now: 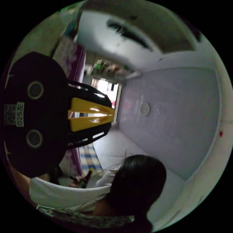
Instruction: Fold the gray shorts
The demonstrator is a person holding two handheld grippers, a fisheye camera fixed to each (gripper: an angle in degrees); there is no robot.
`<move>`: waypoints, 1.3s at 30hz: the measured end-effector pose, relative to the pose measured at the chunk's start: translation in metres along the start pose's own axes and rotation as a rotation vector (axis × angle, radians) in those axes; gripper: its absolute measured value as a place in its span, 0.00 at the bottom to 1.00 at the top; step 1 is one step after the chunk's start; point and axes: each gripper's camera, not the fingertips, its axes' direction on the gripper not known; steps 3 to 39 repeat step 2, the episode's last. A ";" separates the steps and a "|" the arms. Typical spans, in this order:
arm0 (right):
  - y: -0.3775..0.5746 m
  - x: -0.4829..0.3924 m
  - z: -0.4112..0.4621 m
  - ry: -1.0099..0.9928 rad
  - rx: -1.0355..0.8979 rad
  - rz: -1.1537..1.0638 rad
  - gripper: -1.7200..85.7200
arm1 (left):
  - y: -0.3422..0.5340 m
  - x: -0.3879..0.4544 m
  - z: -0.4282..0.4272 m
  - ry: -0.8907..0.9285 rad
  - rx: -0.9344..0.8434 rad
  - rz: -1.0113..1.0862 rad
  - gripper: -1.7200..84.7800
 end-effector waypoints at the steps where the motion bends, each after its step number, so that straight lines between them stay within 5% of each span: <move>1: 0.008 0.021 -0.026 0.185 -0.045 -0.004 0.05 | 0.037 0.017 0.052 0.167 0.000 -0.100 0.01; 2: 0.018 0.040 -0.046 0.358 -0.094 -0.025 0.08 | 0.071 0.043 0.110 0.315 -0.076 -0.179 0.02; 39: 0.018 0.040 -0.046 0.358 -0.094 -0.025 0.08 | 0.071 0.043 0.110 0.315 -0.076 -0.179 0.02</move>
